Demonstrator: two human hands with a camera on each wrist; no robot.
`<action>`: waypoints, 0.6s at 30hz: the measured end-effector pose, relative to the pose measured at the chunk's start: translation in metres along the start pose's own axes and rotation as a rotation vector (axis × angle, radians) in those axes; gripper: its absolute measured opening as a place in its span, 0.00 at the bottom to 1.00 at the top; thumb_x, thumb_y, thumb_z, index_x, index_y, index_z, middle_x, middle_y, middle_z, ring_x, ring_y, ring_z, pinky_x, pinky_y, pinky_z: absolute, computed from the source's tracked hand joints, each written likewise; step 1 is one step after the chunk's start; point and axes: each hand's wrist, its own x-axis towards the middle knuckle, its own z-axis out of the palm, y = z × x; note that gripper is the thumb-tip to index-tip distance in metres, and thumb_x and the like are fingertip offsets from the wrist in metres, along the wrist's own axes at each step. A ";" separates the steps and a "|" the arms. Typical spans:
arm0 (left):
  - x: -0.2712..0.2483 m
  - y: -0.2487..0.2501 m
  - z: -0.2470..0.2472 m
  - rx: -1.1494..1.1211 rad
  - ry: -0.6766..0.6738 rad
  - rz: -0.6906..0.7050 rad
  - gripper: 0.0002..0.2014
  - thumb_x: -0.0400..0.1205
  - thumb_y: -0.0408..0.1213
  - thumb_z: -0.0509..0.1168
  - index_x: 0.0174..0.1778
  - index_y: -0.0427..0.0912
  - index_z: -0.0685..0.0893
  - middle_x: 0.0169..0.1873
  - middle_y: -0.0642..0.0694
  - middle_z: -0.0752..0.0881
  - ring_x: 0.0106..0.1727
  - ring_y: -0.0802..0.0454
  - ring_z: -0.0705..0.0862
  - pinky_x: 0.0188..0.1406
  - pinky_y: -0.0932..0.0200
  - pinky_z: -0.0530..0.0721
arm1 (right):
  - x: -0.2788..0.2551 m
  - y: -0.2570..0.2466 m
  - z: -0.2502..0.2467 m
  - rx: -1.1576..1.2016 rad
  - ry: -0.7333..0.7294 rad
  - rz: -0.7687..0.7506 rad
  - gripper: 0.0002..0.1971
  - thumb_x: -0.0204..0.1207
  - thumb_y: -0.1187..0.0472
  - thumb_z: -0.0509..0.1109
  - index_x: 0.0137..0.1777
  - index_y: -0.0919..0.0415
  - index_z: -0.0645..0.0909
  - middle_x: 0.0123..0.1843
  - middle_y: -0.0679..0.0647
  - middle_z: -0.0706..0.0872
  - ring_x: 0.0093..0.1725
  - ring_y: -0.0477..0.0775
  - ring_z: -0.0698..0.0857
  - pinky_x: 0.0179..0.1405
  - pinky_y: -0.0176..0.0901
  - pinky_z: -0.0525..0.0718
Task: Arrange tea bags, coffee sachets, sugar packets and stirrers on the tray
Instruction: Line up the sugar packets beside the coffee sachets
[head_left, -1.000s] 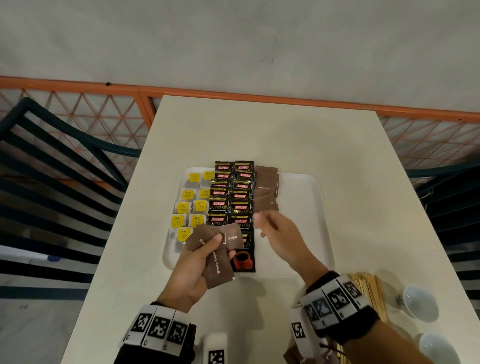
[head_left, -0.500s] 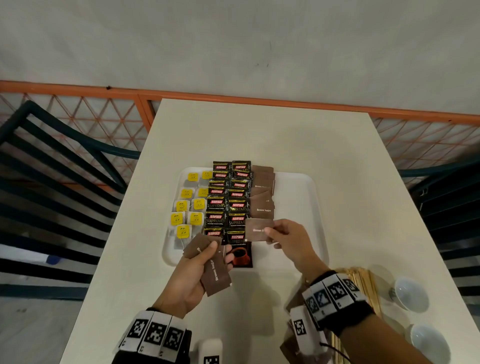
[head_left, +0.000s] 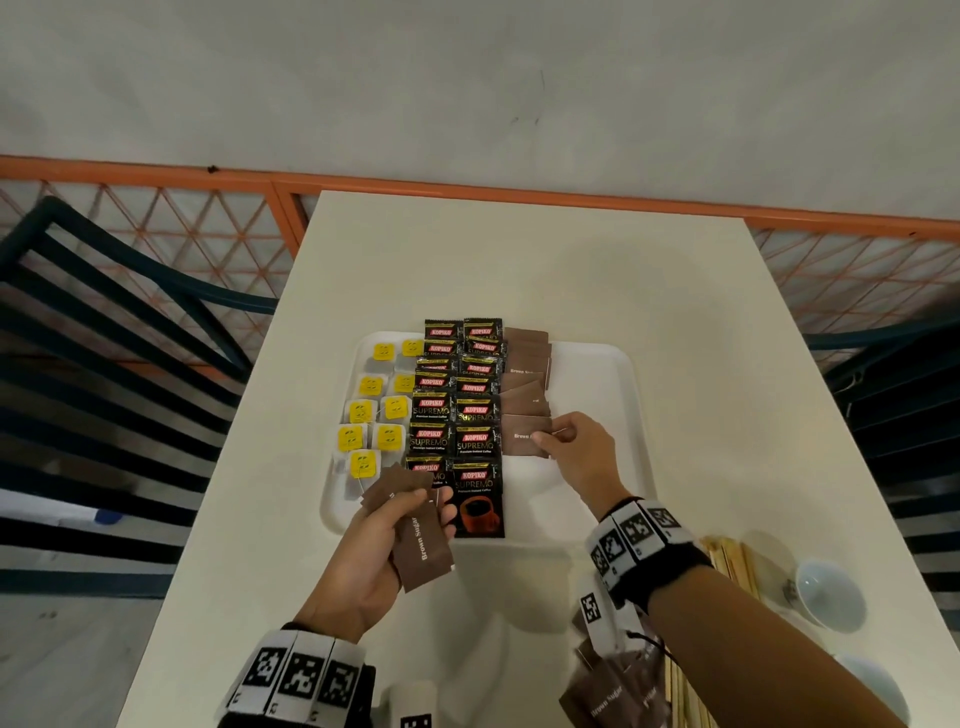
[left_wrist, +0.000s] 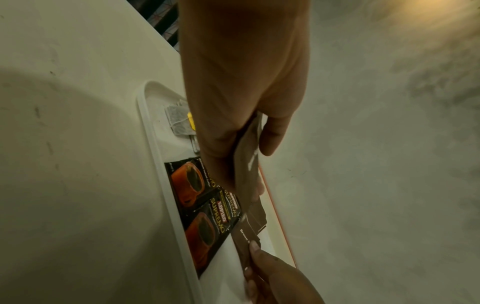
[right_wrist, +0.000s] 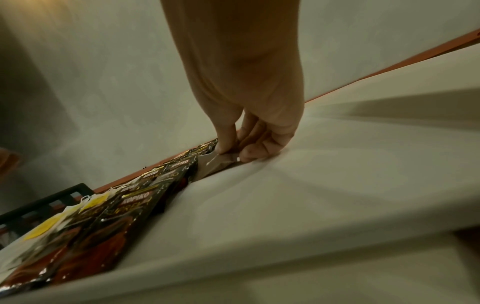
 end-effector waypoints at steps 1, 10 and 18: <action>-0.001 0.000 0.001 -0.009 -0.009 0.002 0.10 0.82 0.28 0.58 0.55 0.33 0.82 0.43 0.36 0.89 0.36 0.46 0.90 0.40 0.51 0.89 | -0.001 0.000 0.000 0.012 0.010 -0.002 0.09 0.70 0.61 0.76 0.45 0.60 0.78 0.43 0.60 0.88 0.45 0.58 0.86 0.36 0.31 0.76; -0.004 0.005 0.010 -0.115 -0.112 0.008 0.14 0.83 0.30 0.52 0.59 0.33 0.79 0.48 0.35 0.89 0.45 0.41 0.90 0.47 0.46 0.88 | -0.046 -0.032 -0.003 -0.077 -0.121 -0.113 0.10 0.78 0.52 0.66 0.51 0.58 0.78 0.42 0.47 0.81 0.42 0.46 0.79 0.35 0.26 0.71; -0.002 0.005 0.015 -0.102 -0.142 0.169 0.15 0.82 0.23 0.53 0.63 0.36 0.75 0.56 0.34 0.87 0.50 0.44 0.90 0.48 0.50 0.88 | -0.109 -0.045 -0.001 0.362 -0.761 0.027 0.06 0.74 0.63 0.72 0.49 0.61 0.81 0.40 0.51 0.88 0.38 0.50 0.87 0.43 0.42 0.87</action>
